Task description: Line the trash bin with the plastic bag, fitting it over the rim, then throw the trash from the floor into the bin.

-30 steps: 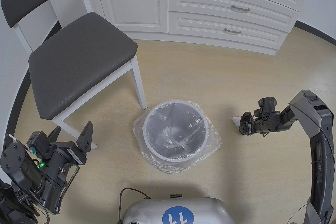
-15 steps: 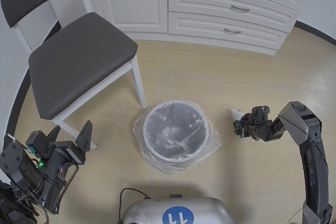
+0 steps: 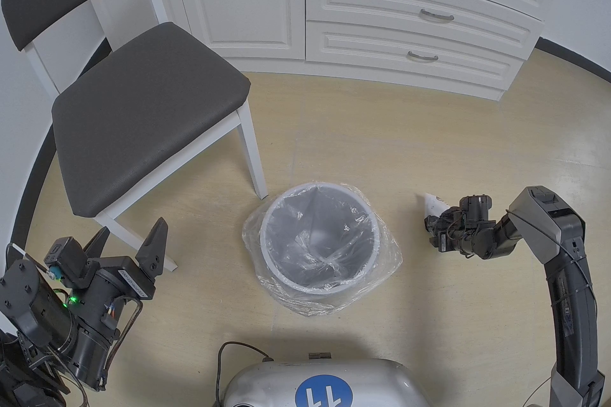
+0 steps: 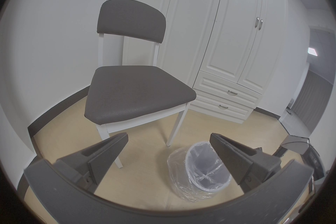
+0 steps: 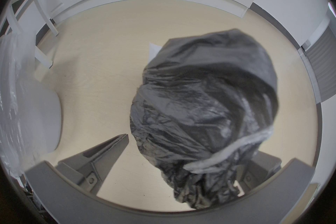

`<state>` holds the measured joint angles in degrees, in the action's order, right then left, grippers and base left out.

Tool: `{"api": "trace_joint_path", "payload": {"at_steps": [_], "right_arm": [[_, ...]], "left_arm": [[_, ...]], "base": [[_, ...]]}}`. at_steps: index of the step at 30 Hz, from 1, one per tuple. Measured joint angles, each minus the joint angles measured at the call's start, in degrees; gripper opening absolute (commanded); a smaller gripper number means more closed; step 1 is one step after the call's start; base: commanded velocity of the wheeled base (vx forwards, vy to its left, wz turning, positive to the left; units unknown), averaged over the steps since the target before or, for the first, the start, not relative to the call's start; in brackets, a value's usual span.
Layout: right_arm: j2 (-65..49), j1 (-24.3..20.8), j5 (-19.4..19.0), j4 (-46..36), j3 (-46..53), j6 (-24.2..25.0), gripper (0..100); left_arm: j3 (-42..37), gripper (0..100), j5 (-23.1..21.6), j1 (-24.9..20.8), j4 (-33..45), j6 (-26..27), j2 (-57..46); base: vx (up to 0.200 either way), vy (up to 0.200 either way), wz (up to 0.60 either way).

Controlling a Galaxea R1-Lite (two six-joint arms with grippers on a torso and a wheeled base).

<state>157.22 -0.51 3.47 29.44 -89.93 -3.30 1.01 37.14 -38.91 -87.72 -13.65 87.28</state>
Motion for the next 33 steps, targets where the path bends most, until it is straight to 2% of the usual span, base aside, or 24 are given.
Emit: {"api": "trace_joint_path", "payload": {"at_steps": [17,25,33], "right_arm": [[-7.28,-0.45,-0.59,0.34,7.63,-1.23,0],[-13.67,-0.56,-0.68,7.86,17.14,-8.37,0],[-23.19,-0.54,-1.05,11.2,26.51,-11.17,0]], "left_arm": [[-0.02,100,0.67,-1.4,0.0,0.22,-0.35],[0.0,100,2.65,-3.41,0.02,0.99,-1.12],[0.0,100,4.07,-4.11,0.11,1.21,-2.39]], "base": [[0.0,0.0,0.0],[0.0,0.0,0.0],[0.0,0.0,0.0]]}}
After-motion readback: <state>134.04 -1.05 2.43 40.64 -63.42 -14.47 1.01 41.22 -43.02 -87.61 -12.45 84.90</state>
